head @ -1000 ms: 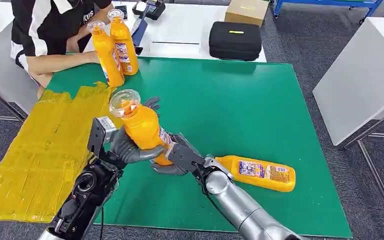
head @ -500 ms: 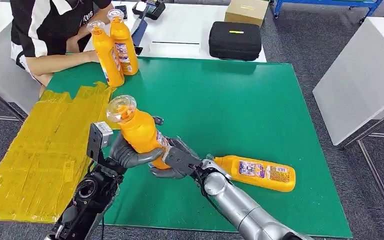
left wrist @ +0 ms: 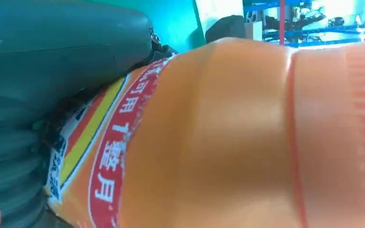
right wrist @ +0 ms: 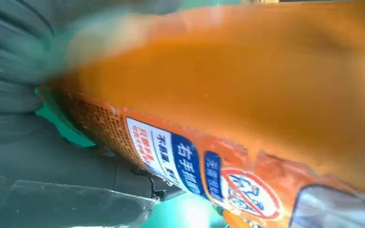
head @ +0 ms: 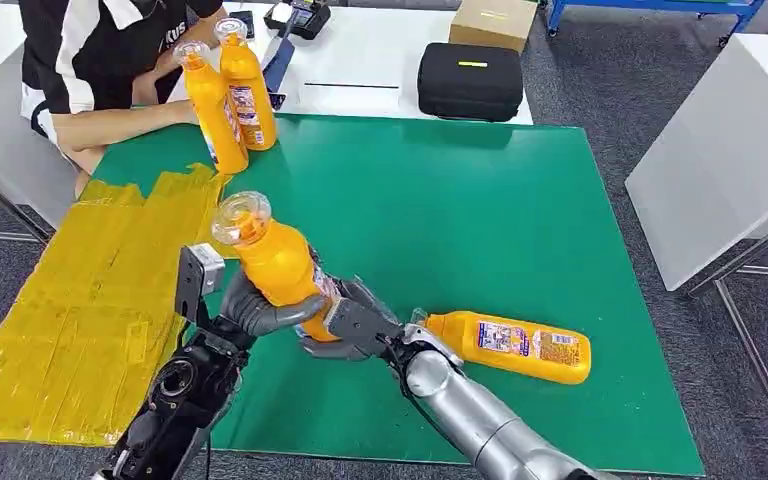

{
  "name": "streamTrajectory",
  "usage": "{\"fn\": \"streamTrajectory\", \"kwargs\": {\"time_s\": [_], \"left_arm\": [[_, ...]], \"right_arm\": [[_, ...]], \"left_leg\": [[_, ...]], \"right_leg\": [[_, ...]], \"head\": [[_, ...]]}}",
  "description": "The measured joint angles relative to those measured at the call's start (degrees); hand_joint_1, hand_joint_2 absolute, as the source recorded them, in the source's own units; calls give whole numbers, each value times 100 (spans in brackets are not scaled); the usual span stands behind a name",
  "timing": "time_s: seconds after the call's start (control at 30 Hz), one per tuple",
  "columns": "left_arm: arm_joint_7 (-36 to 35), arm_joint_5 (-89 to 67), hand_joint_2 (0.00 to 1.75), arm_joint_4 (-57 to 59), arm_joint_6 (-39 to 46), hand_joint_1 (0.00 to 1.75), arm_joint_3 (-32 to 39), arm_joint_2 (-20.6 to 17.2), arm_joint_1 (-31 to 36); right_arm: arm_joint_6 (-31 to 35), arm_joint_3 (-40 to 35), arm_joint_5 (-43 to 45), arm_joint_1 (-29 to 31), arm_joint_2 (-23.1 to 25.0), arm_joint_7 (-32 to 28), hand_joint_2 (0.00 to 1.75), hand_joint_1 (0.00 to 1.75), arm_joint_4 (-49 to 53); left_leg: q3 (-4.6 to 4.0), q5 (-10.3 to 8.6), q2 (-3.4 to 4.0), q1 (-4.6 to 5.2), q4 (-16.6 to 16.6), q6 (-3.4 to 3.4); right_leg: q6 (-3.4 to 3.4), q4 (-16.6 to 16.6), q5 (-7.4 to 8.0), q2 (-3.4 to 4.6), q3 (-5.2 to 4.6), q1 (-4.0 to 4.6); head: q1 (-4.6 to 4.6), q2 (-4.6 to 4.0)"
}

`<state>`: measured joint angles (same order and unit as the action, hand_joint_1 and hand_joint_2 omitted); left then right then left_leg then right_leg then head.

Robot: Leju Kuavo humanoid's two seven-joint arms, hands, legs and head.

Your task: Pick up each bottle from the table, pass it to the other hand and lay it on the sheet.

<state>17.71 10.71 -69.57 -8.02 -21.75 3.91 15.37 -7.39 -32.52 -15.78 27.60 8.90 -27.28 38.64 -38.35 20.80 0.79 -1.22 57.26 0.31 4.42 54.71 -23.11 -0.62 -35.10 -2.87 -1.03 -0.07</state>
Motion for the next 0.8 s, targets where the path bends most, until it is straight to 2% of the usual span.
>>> {"fn": "streamTrajectory", "kwargs": {"time_s": [0.17,0.4,0.53,0.8], "left_arm": [[26,-85,175,0,264,175,107,-9,0],[37,-177,175,-2,347,175,203,-9,-6],[87,-247,175,-56,592,175,290,-41,-76],[223,-1803,175,-421,1958,175,631,-208,-316]], "right_arm": [[376,37,99,-321,-105,-7,175,0,503],[518,127,260,-732,-341,33,175,0,1366],[819,338,708,-1084,-480,172,175,0,2140],[999,843,857,-1861,-754,262,175,0,3817]], "left_leg": [[0,0,0,0,0,0],[-2,1,0,1,0,0],[-4,1,0,1,0,0],[-6,6,0,-1,-1,-3]], "right_leg": [[0,0,0,1,0,0],[0,-1,0,0,-2,-1],[0,0,0,-1,0,0],[-1,-1,-3,1,-5,1]], "head": [[-2,0],[0,0],[0,0],[0,0]]}}
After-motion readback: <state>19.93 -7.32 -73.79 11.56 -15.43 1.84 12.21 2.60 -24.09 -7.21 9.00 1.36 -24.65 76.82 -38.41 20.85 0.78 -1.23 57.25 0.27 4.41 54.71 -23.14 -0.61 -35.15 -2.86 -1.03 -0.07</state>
